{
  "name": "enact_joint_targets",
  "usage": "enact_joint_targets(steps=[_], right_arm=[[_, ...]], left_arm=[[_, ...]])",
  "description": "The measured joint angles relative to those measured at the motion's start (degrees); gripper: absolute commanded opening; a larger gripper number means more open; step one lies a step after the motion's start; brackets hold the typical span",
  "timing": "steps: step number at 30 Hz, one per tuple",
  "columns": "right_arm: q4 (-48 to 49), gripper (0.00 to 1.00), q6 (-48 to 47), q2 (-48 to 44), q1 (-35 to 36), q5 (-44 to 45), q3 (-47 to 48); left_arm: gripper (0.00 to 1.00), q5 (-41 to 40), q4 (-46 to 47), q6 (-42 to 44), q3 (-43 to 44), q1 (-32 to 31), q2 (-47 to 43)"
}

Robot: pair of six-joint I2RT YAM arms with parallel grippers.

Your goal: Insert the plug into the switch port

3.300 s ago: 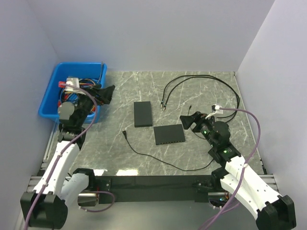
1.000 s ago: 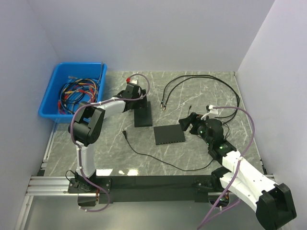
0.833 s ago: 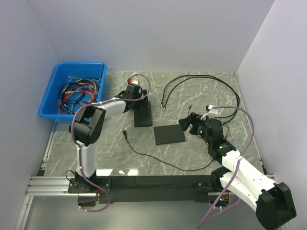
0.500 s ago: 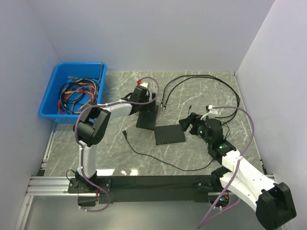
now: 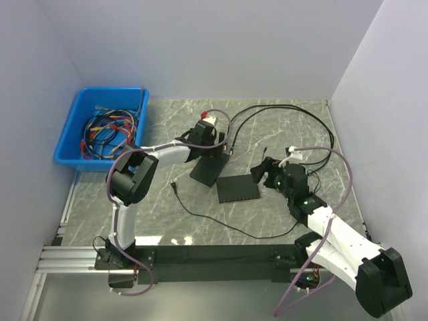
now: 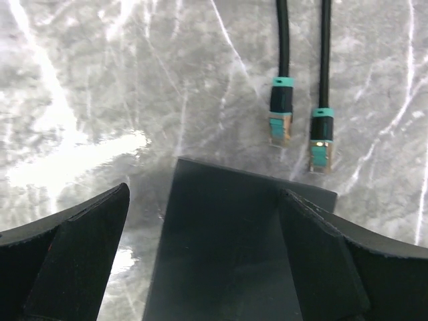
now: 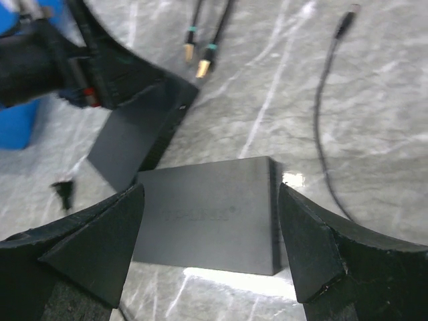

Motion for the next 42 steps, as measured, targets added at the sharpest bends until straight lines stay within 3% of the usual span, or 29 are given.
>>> enact_joint_targets(steps=[5, 9, 15, 19, 27, 42], right_arm=[[-6.7, 0.85, 1.0, 5.3, 0.1, 7.4, 5.9], [-13.9, 0.72, 2.0, 13.6, -0.5, 12.9, 16.5], [-20.8, 0.51, 1.9, 32.8, -7.4, 12.2, 36.9], [-24.3, 0.50, 1.4, 44.3, -11.5, 10.9, 45.2], [-30.7, 0.49, 0.2, 54.0, -12.4, 8.3, 50.2], [-30.8, 0.46, 0.2, 60.0, -12.4, 8.4, 52.7]], left_arm=[[1.00, -1.9, 2.6, 0.6, -4.0, 0.3, -2.4], [0.99, -3.0, 5.7, 0.3, -11.4, 1.1, -7.7], [0.98, -4.2, 10.3, -2.3, -20.2, 2.9, -16.2], [0.98, -5.9, 11.8, -4.0, -26.3, 3.1, -22.4], [0.98, -6.3, 16.1, -6.4, -38.5, 6.0, -32.4], [0.98, -5.4, 18.6, -8.8, -41.6, 9.2, -33.7]])
